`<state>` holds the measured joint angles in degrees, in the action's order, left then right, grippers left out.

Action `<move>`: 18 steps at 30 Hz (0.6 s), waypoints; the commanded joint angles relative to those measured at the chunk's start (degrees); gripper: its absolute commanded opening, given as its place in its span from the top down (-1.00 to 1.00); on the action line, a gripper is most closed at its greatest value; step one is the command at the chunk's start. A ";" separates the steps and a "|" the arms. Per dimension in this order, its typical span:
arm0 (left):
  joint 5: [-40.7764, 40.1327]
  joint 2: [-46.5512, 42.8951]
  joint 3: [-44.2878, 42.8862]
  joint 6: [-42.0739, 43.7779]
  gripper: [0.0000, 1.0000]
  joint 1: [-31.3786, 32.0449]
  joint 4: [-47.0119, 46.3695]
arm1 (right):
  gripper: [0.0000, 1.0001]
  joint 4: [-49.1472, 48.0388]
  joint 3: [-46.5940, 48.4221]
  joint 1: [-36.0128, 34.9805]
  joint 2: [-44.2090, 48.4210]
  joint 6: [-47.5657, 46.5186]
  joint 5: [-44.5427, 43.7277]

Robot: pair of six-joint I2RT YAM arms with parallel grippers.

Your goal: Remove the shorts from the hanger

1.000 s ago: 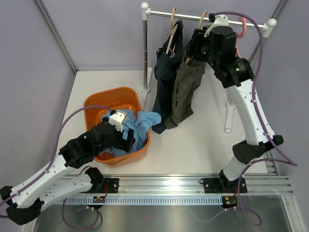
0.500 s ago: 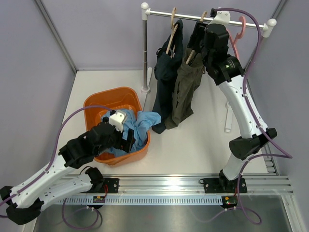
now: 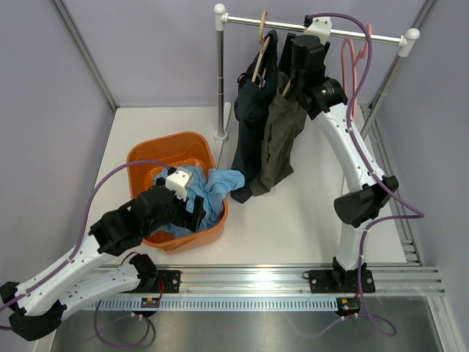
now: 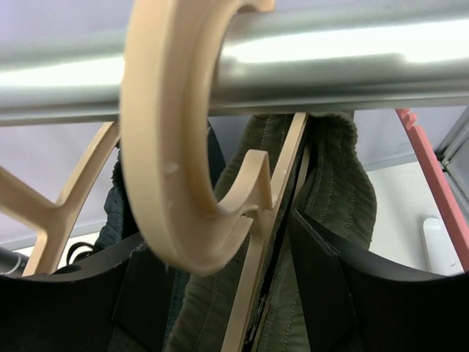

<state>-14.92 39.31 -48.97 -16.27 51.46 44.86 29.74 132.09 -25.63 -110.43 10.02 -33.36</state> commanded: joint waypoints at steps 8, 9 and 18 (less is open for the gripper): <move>0.59 -0.38 0.63 0.45 -0.98 0.57 -2.76 | -0.22 -3.11 3.17 -0.39 -1.45 -2.37 -5.40; 0.59 -0.46 0.54 0.45 -0.98 0.57 -2.67 | -0.21 -3.11 3.26 -0.30 -1.63 -2.72 -5.40; -0.02 -0.64 0.63 0.36 -0.98 1.01 -2.59 | -0.02 -2.41 4.93 -0.12 -2.68 -4.39 -6.18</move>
<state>-14.96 39.31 -48.95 -16.27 52.07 44.86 29.02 133.91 -25.61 -112.73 7.01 -37.04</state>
